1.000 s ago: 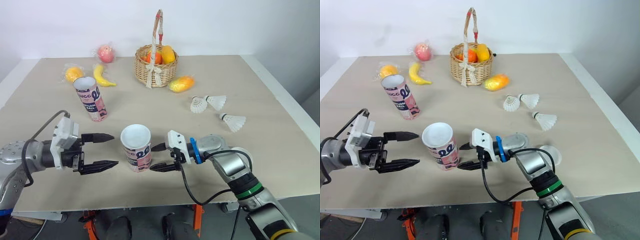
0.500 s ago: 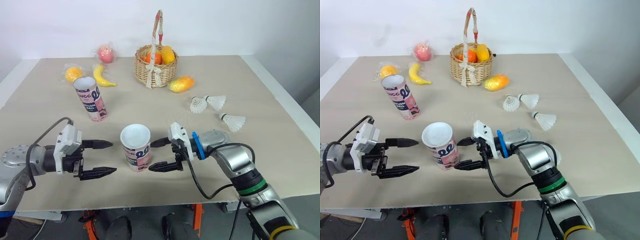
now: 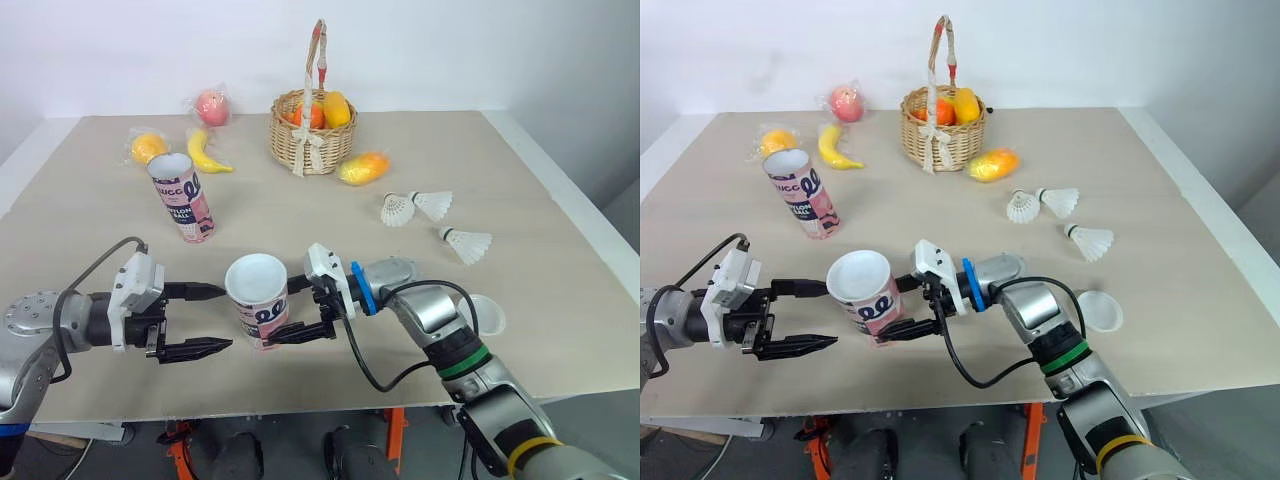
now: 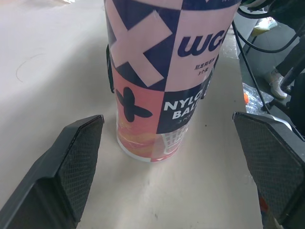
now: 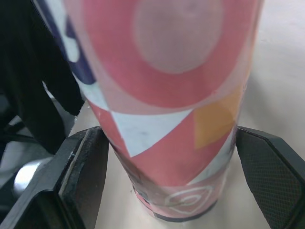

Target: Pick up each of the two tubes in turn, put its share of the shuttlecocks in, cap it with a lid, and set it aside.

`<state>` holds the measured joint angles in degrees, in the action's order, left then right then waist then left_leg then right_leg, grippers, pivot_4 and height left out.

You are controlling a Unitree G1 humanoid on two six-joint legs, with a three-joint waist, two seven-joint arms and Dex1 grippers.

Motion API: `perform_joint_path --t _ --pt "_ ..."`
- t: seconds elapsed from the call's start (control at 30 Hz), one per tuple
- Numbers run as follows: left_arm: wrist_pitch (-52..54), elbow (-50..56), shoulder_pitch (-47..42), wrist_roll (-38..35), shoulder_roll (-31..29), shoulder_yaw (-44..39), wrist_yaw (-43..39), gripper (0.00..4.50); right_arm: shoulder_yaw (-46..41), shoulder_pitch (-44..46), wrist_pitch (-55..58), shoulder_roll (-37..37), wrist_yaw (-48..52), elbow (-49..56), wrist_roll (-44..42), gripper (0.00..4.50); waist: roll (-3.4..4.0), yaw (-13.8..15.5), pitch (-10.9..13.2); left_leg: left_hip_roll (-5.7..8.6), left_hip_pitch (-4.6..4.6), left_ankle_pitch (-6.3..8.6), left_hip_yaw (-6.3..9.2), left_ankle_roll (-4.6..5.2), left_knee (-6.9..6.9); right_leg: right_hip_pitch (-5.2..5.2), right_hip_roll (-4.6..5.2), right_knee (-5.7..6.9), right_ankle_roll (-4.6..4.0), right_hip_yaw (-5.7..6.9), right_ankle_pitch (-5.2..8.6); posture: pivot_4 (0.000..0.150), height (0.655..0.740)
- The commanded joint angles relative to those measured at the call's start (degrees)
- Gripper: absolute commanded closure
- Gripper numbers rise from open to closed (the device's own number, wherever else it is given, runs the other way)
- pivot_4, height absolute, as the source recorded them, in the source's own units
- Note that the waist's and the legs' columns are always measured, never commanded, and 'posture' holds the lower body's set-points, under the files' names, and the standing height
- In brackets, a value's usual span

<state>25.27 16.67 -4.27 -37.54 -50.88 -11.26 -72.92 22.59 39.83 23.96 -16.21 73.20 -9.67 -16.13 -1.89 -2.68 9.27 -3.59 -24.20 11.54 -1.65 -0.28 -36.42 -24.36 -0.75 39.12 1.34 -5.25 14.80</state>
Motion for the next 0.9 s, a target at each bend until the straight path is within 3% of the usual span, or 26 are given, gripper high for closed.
perform_joint_path --t 0.03,0.23,0.33,0.43,0.5,0.7,0.9 --pt "-0.72 0.74 0.19 0.24 -1.43 -1.63 -0.42 0.00 -0.40 1.75 -1.03 1.13 1.58 -0.45 -1.01 0.10 0.00 0.00 0.00 0.00 0.00 0.00 0.01 0.00 0.00 0.00 0.00 0.00 0.00 0.01 0.00 0.150 0.7400" --pt "-0.75 0.68 -0.09 0.41 -1.31 -1.34 -0.49 0.00 -0.97 3.08 -2.44 3.16 2.33 -3.38 -0.99 0.10 0.00 -0.01 0.00 -0.02 0.00 0.00 0.02 0.00 0.00 0.00 0.00 0.00 -0.01 0.07 0.00 0.150 0.7400" --pt "-0.87 0.63 -0.25 0.46 -1.18 -1.21 -0.49 0.00 -1.28 3.16 -2.85 3.52 2.73 -4.01 -1.11 0.90 0.00 -0.01 0.00 -0.04 0.00 0.00 0.03 0.00 0.00 0.00 0.00 0.01 -0.04 0.12 0.00 0.150 0.7400" --pt "-0.94 0.47 -0.47 0.57 -1.02 -1.01 -0.46 0.00 -1.74 3.25 -3.10 3.06 2.54 -4.45 -0.81 2.02 0.00 0.00 0.00 -0.04 0.00 0.00 0.04 0.00 0.00 0.00 0.01 0.01 -0.05 0.14 0.00 0.150 0.7400" --pt "-0.93 0.43 -0.69 0.65 -0.87 -0.75 -0.45 0.00 -2.26 3.34 -3.00 2.41 1.94 -4.62 -0.53 2.43 0.00 0.00 0.00 -0.04 0.00 0.00 0.04 0.00 0.00 0.00 0.01 0.01 -0.05 0.14 0.00 0.150 0.7400" --pt "-1.24 -0.18 -1.46 1.05 -0.32 0.35 -0.71 0.00 -6.67 2.84 -2.58 -2.69 0.94 -1.24 -1.62 2.43 0.01 0.03 0.00 -0.03 0.00 0.00 0.04 0.00 -0.01 0.02 0.02 0.01 -0.05 0.15 0.00 0.150 0.7400" --pt "-1.74 -1.20 -3.04 1.50 0.82 2.45 -0.99 0.00 -19.73 2.35 -0.01 -11.64 -5.48 3.79 -5.17 2.43 0.02 0.14 0.01 0.03 -0.03 0.00 0.05 0.00 -0.02 0.04 0.06 0.01 -0.04 0.11 0.01 0.150 0.7400"
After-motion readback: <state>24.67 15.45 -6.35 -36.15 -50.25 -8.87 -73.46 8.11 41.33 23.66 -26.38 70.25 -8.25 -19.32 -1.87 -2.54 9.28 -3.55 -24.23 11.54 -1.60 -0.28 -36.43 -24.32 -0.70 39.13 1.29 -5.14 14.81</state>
